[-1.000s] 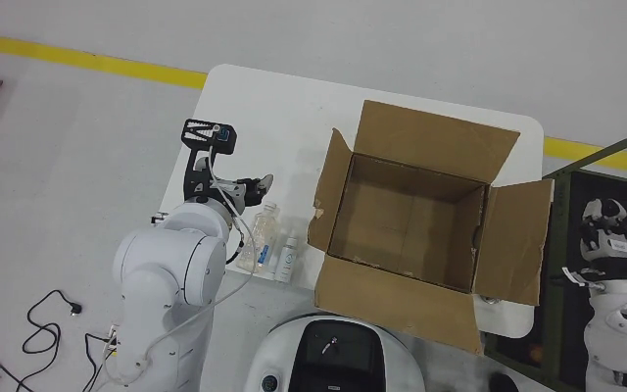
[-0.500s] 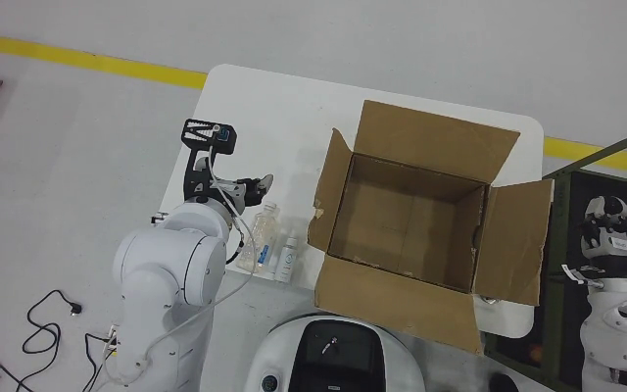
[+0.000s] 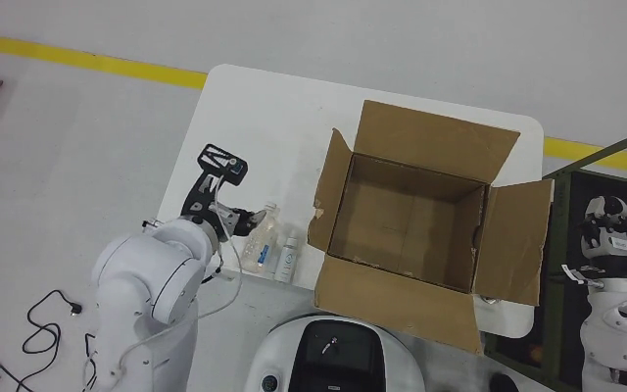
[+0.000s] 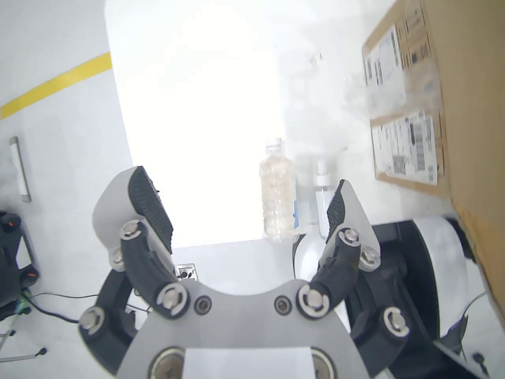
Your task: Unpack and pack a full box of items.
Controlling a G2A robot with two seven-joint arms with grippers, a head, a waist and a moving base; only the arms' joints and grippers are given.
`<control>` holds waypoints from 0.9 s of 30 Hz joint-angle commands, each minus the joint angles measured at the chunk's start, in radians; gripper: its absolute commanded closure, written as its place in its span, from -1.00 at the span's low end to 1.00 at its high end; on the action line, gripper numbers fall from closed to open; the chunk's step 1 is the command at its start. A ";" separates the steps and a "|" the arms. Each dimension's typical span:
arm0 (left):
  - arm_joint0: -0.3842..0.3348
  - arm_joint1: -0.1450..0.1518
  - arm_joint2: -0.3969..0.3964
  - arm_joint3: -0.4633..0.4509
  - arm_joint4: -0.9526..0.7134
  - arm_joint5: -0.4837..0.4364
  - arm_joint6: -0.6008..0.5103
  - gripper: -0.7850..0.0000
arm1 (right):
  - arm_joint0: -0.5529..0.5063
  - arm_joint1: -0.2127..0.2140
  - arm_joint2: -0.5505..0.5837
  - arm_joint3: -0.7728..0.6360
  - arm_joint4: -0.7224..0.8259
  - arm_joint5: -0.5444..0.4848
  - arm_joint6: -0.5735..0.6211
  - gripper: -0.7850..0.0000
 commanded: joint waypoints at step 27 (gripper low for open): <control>-0.004 0.047 0.008 0.220 -0.165 0.055 -0.056 -1.00 | 0.000 0.000 0.000 0.000 0.000 0.000 0.000 1.00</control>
